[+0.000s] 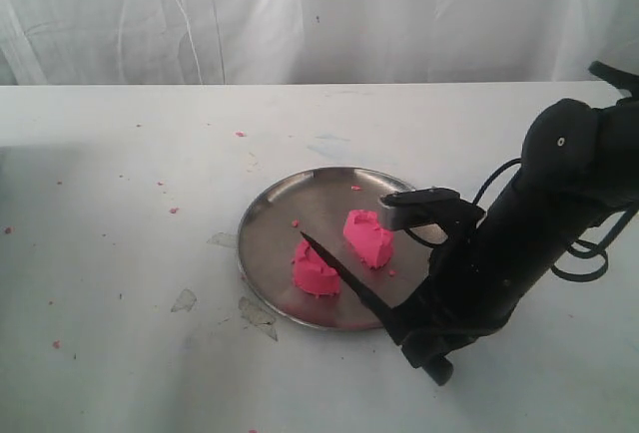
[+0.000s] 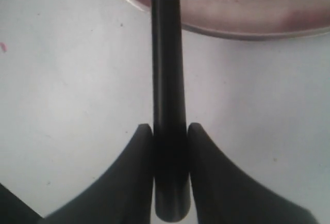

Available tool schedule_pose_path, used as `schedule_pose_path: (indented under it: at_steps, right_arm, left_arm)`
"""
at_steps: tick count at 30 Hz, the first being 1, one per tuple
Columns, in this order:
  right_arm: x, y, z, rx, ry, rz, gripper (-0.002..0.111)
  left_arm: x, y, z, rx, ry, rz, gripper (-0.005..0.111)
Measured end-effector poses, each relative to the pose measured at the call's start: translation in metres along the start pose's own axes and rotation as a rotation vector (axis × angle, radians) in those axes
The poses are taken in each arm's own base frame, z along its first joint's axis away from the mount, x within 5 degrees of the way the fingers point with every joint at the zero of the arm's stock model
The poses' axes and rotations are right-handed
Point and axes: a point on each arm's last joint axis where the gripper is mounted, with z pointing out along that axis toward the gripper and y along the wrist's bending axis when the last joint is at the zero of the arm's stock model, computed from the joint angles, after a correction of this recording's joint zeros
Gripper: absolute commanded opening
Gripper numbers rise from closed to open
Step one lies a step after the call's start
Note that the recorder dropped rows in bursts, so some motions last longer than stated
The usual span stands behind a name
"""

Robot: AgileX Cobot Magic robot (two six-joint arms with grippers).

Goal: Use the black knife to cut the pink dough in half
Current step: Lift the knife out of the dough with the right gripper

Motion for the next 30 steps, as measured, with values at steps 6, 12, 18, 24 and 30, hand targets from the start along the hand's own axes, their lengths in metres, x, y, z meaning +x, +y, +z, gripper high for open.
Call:
schedule_pose_path:
  at_steps: [6,12,18,24,30]
  right_arm:
    - [0.0,0.007,0.0,-0.072,-0.004,-0.037,0.0]
    - [-0.002,0.007,-0.001,-0.073,-0.022,-0.038,0.0]
    - [-0.013,0.01,-0.02,-0.026,-0.1,-0.076,0.0]
    - [-0.019,-0.009,-0.053,0.21,-0.266,-0.022,0.0]
    - [-0.023,-0.039,-0.063,0.36,-0.343,0.079,0.0]
  left_arm:
    - [0.006,-0.002,0.0,0.005,0.017,0.0,0.0]
    - [0.013,-0.004,0.001,0.012,0.039,0.001,0.0]
    - [0.013,-0.004,0.001,0.012,0.039,0.001,0.0]
    - [0.013,-0.004,0.001,0.012,0.039,0.001,0.0]
    - [0.013,-0.004,0.001,0.012,0.039,0.001,0.0]
